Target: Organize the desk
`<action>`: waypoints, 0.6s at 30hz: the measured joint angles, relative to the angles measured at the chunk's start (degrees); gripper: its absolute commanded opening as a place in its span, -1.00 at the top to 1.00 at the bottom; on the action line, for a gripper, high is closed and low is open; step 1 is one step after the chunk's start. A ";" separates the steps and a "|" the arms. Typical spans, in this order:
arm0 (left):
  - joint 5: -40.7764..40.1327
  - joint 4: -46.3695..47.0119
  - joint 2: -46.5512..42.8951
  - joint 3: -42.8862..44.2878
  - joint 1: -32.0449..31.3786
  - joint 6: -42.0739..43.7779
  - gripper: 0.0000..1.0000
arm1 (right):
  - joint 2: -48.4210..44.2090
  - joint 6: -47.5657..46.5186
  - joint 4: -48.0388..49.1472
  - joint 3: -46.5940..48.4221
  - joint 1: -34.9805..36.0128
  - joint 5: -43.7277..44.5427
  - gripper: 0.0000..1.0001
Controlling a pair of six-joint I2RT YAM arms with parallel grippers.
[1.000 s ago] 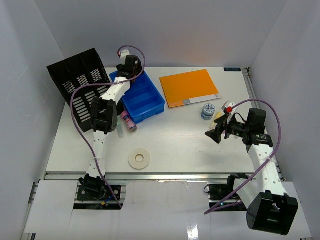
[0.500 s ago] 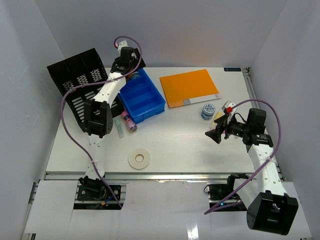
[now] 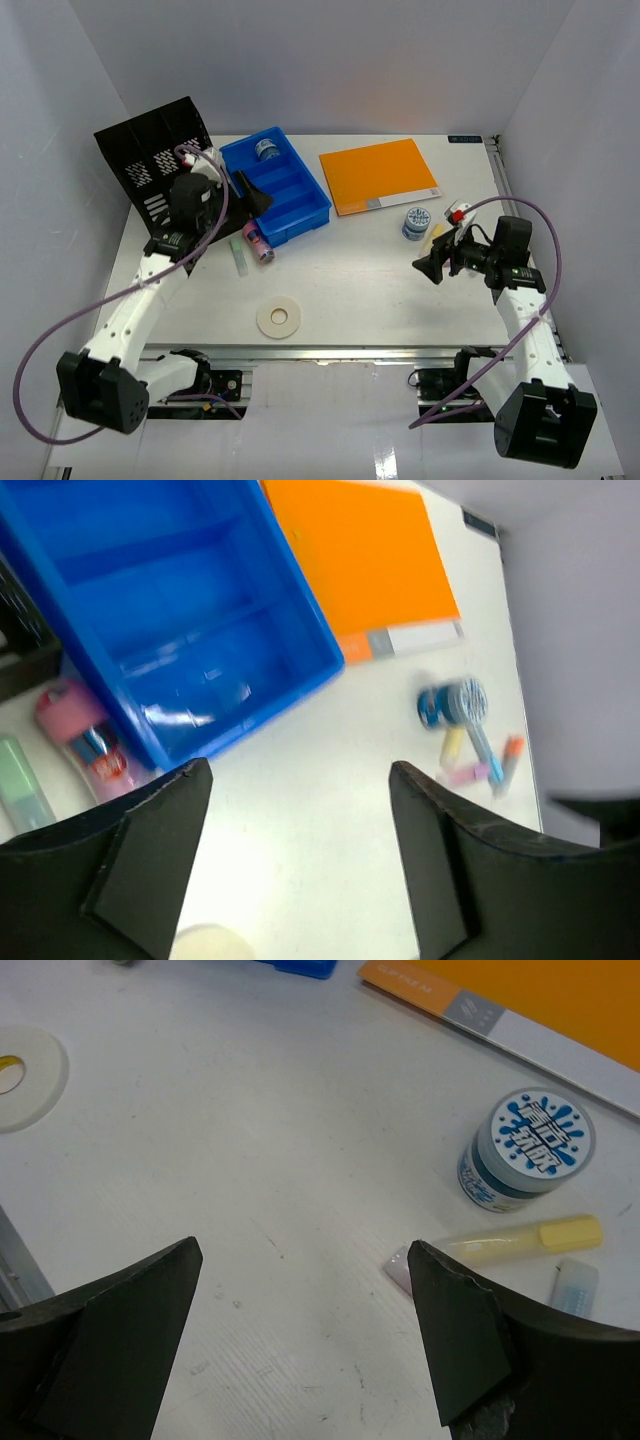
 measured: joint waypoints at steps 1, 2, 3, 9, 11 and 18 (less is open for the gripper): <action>1.71 -0.33 -3.03 -2.60 0.00 0.88 -0.91 | 0.67 1.05 1.05 0.00 0.07 1.59 -0.83; 3.57 0.03 -5.92 -5.37 0.00 2.06 -0.96 | 1.65 2.31 2.15 0.01 0.21 3.43 -0.84; 5.48 0.31 -8.80 -8.18 0.00 3.29 -0.96 | 2.92 3.71 3.13 0.13 0.43 5.49 -0.85; 13.11 0.39 -19.92 -20.13 -0.02 7.89 -0.96 | 18.79 11.83 5.06 8.78 4.09 19.48 -0.80; 14.33 0.94 -20.54 -22.08 -0.02 8.86 -0.96 | 23.61 14.18 5.36 12.85 6.53 24.76 -0.80; 16.06 1.32 -22.00 -26.17 -0.02 10.68 -0.96 | 31.55 18.37 6.90 19.37 11.81 34.68 -0.80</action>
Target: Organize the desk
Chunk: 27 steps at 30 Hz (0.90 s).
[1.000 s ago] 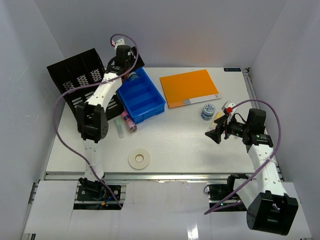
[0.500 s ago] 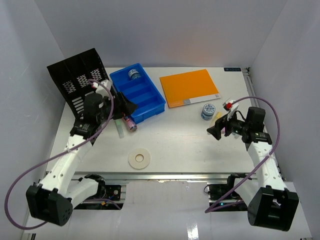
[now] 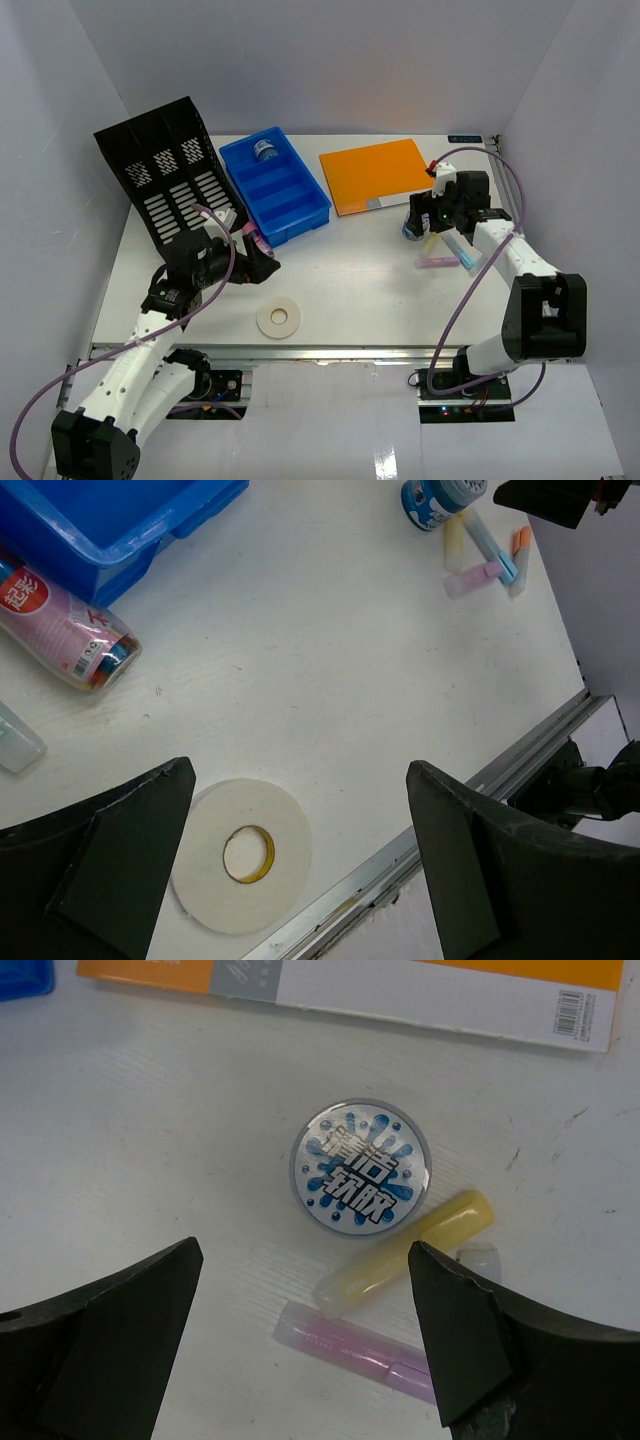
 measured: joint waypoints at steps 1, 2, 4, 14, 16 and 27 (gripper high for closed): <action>0.11 0.13 -0.27 -0.03 0.00 0.11 -0.96 | 1.01 0.28 0.03 0.79 0.32 0.89 -0.80; 0.21 0.33 -0.53 -0.03 0.00 0.23 -0.96 | 2.19 0.49 0.14 1.73 0.64 1.76 -0.80; 0.36 0.52 -0.79 -0.03 0.00 0.38 -0.96 | 4.56 0.60 0.33 3.42 1.23 3.60 -0.80; 0.52 0.65 -2.78 -0.06 0.00 0.48 -0.96 | 12.66 0.04 0.07 6.92 3.14 8.87 -0.86; 0.83 0.77 -2.77 -0.06 0.00 0.48 -0.96 | 13.54 -0.42 -0.06 7.49 3.12 9.33 -0.95; 6.44 3.60 -2.70 -0.98 0.00 -0.72 -0.96 | 16.30 -3.35 0.61 8.74 3.17 9.18 -0.01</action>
